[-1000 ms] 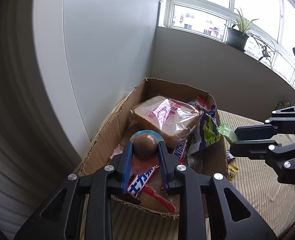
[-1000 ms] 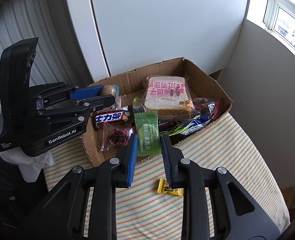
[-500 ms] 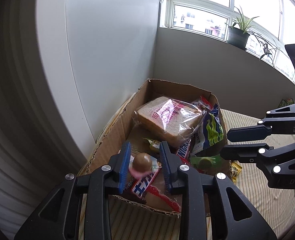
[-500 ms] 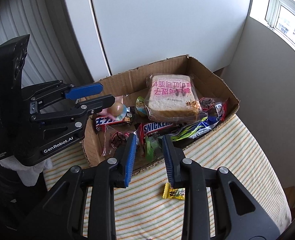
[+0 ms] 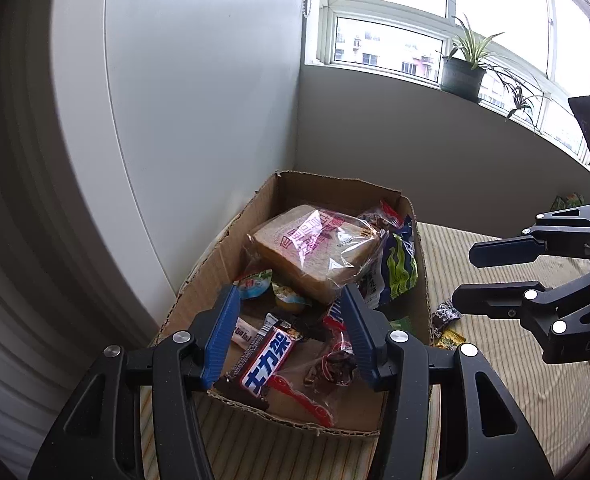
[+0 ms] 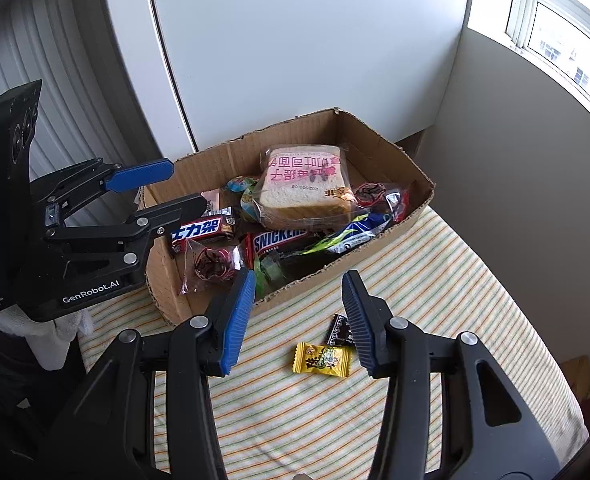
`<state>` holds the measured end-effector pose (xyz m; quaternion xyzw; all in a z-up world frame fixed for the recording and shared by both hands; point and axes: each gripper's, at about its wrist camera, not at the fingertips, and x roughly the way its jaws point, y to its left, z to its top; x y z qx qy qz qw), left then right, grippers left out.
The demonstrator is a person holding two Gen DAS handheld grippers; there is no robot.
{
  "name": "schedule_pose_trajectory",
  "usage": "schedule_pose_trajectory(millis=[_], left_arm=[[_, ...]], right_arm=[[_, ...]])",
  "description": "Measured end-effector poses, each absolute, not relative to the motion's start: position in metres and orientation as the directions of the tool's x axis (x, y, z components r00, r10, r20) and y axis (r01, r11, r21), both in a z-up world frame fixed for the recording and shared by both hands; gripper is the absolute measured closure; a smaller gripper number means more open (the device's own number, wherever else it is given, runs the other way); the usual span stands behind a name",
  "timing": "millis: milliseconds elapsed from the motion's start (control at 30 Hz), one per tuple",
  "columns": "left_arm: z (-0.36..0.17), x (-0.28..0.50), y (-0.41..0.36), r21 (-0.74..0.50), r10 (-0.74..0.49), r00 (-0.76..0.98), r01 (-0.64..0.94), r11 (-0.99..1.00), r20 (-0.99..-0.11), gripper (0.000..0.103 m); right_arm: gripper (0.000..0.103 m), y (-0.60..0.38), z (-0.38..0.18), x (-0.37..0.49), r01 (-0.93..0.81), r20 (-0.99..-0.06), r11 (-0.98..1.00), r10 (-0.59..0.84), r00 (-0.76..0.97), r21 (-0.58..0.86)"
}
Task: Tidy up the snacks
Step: 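Withdraw both grippers from the box toward the remaining candies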
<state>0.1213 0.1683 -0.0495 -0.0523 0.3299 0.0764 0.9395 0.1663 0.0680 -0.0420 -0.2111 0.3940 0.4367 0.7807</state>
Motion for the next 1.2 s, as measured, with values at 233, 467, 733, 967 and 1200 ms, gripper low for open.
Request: schedule_pose_trajectory(millis=[233, 467, 733, 967, 1200], left_arm=[[-0.046, 0.121, 0.154, -0.049, 0.085, 0.781, -0.146, 0.988, -0.618, 0.051], [-0.039, 0.119, 0.127, -0.056, 0.020, 0.798, -0.067, 0.996, -0.602, 0.051], [-0.045, 0.118, 0.120, -0.087, -0.031, 0.786, -0.029, 0.996, -0.618, 0.051], [-0.046, 0.117, 0.135, -0.119, -0.027, 0.782, -0.061, 0.991, -0.622, 0.051], [-0.047, 0.117, 0.141, -0.130, -0.024, 0.781, -0.074, 0.989, -0.624, 0.051]], right_arm=[[0.056, 0.039, -0.043, 0.183, -0.810, -0.809, 0.587, 0.482, 0.337, 0.013], [0.056, 0.017, -0.064, 0.215, -0.760, -0.836, 0.636, 0.485, 0.258, 0.135], [0.079, 0.044, -0.103, 0.239, -0.723, -0.872, 0.653, 0.466, 0.151, 0.224], [0.079, 0.072, -0.129, 0.237, -0.732, -0.899, 0.646, 0.424, 0.108, 0.217], [0.079, 0.079, -0.142, 0.194, -0.823, -0.926, 0.558, 0.357, 0.120, 0.109]])
